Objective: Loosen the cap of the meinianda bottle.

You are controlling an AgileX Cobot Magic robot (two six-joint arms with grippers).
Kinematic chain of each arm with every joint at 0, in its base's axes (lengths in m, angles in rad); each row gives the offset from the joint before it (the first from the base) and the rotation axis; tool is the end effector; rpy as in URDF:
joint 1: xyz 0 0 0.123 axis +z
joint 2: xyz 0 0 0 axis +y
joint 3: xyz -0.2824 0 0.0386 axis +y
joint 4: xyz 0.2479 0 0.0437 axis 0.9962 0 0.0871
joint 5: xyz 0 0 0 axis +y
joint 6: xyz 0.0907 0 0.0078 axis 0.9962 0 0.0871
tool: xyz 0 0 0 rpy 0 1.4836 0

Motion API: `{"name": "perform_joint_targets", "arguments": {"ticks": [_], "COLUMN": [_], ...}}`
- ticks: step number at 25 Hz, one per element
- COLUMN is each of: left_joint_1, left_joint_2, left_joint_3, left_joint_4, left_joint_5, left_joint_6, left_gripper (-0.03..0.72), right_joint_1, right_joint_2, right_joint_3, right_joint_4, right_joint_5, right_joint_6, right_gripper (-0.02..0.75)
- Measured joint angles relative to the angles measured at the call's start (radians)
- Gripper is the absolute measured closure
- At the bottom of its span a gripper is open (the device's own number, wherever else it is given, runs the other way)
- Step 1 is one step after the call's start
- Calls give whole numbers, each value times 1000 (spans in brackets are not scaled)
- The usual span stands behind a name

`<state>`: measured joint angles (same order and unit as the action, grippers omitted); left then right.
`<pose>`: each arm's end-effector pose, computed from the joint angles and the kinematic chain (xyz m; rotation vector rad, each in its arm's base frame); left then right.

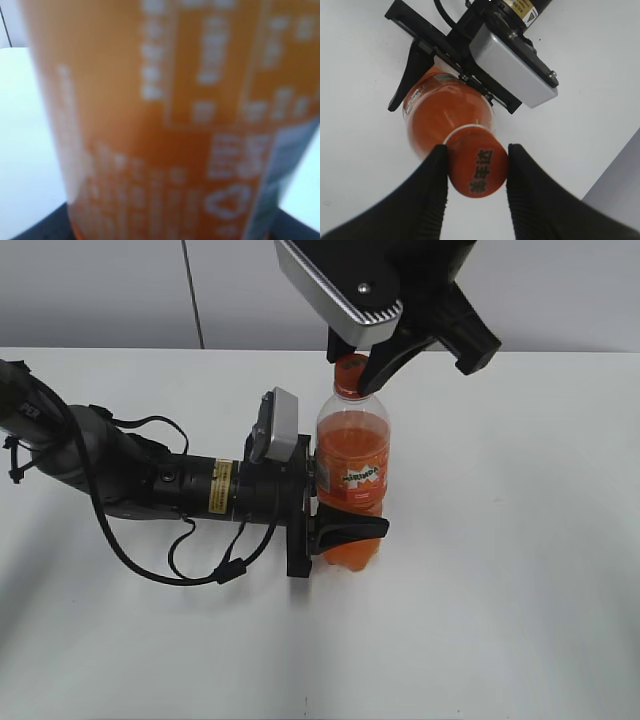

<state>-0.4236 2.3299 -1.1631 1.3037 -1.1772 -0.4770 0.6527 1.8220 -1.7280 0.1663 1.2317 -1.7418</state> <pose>0.3278 -0.2367 0.0701 1.3822 1.3630 -1.0921 0.2997 0.2470 0.3223 -2.5663 1.0491 -0.0435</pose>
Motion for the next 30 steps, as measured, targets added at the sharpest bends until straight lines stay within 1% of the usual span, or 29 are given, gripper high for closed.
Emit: {"name": "perform_joint_targets", "arguments": {"ticks": [12,16,21,27,30], "left_joint_1": [0,-1,-6,-6,-6], "left_joint_2": [0,0,0,0,0], "left_joint_3": [0,0,0,0,0], "left_joint_4": [-2,-5,-22,-21,-21], "left_joint_5": [1,3,14,18,18], "left_joint_6": [-1,-2,-12,-13,-13], "left_gripper": [304,304,304,304,304], "right_joint_1": [-1,-1,2,2,2], "right_joint_2": [0,0,1,1,1], "right_joint_3": [0,0,0,-3,-28], "right_joint_4": [-9,-9,14,20,60], "right_joint_5": [0,-2,-3,-4,-4], "right_joint_6": [91,110,134,190,250], "right_gripper": [463,436,378,364,363]}}
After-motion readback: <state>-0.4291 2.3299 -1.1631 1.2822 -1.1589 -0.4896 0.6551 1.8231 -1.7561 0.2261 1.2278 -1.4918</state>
